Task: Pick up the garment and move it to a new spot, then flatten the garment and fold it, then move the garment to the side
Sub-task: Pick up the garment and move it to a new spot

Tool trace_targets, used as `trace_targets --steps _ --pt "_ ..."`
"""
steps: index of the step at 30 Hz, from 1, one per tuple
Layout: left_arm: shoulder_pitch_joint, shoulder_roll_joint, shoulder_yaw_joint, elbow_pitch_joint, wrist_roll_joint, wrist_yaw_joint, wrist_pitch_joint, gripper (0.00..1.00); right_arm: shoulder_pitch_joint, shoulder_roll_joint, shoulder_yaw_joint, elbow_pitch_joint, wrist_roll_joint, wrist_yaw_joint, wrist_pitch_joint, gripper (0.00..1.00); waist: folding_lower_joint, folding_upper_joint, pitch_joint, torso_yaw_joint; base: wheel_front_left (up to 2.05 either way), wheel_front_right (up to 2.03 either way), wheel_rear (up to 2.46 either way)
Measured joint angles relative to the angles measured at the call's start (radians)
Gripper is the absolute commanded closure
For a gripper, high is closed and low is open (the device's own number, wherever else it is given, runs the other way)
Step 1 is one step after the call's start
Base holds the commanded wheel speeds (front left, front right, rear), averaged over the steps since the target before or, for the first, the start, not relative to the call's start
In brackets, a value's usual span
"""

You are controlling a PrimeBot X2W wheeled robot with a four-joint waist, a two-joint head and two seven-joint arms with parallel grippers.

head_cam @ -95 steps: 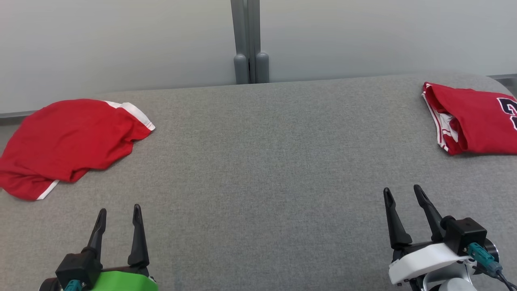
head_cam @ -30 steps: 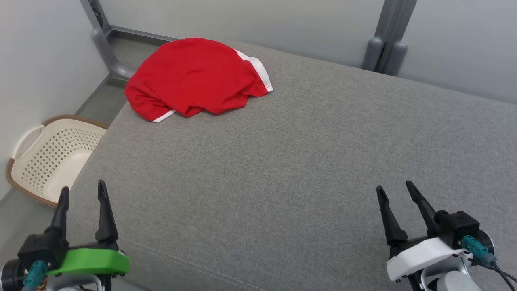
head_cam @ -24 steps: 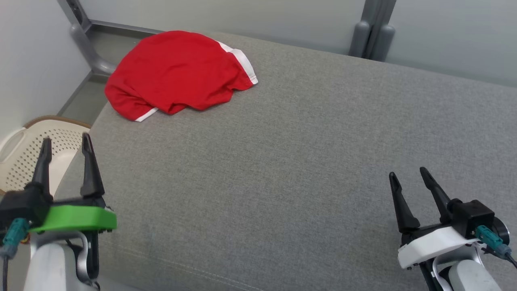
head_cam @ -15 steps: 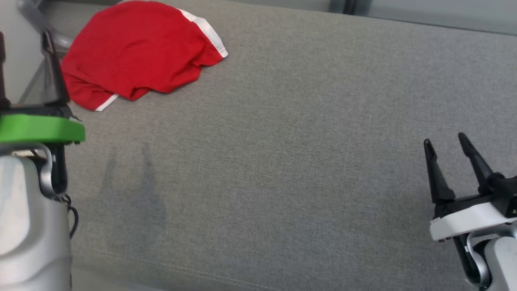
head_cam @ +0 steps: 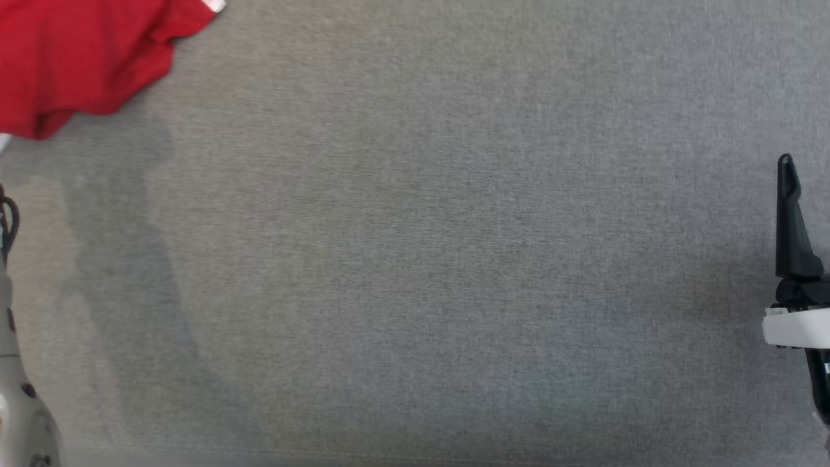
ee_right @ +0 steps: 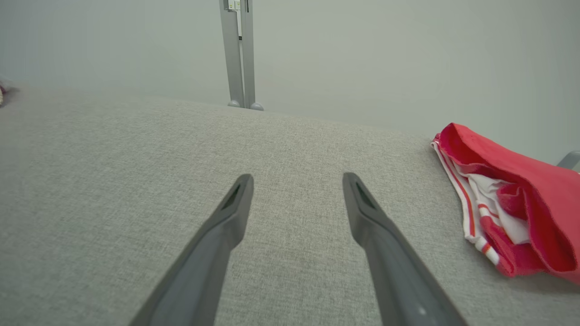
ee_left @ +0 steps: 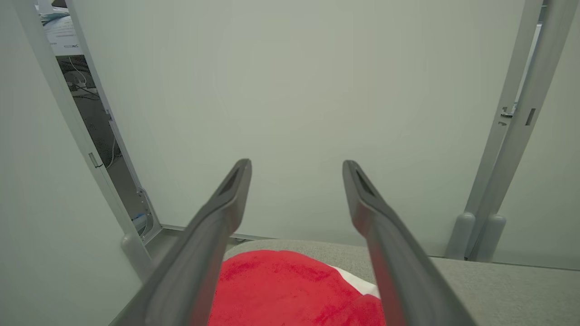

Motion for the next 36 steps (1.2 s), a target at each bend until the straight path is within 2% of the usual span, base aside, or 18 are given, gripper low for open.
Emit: trace_targets --steps 9,13,16,23,24,25,36 --pt "-0.112 0.07 -0.009 0.276 -0.046 -0.006 0.099 0.0 0.007 -0.012 -0.023 -0.069 -0.003 0.0 0.031 0.0 0.0 0.0 0.107 -0.074 0.0 0.0 0.0" --pt "-0.15 0.086 -0.018 0.395 -0.072 -0.009 0.179 0.0 0.007 -0.022 -0.035 -0.088 -0.003 0.0 0.039 0.0 0.0 0.0 0.138 -0.098 0.0 0.0 0.0" --pt "-0.157 0.085 -0.017 0.462 -0.106 -0.009 0.232 0.0 0.007 -0.023 -0.04 -0.095 -0.003 0.0 0.042 0.0 0.0 0.0 0.153 -0.109 0.0 0.0 0.0" --pt "-0.188 0.095 -0.016 0.536 -0.141 -0.012 0.282 0.0 0.007 -0.021 -0.039 -0.099 -0.006 0.0 0.048 0.0 -0.0001 0.0001 0.16 -0.119 0.0 0.0 0.0" --pt "-0.194 0.098 -0.019 0.544 -0.146 -0.012 0.29 0.72 0.007 -0.021 -0.039 -0.098 -0.007 0.0 0.048 0.0 -0.0001 0.0 0.16 -0.12 0.0 0.0 0.0" --pt "-0.195 0.099 -0.023 0.547 -0.146 -0.012 0.293 1.0 0.007 -0.021 -0.039 -0.098 -0.007 0.0 0.048 0.0 -0.0001 0.0 0.159 -0.121 0.0 0.0 0.0" --pt "-0.199 0.081 -0.072 0.559 -0.123 -0.01 0.243 1.0 0.007 -0.016 -0.029 -0.077 -0.011 0.0 0.051 0.0 -0.0001 0.0 0.123 -0.112 0.0 0.0 0.0"
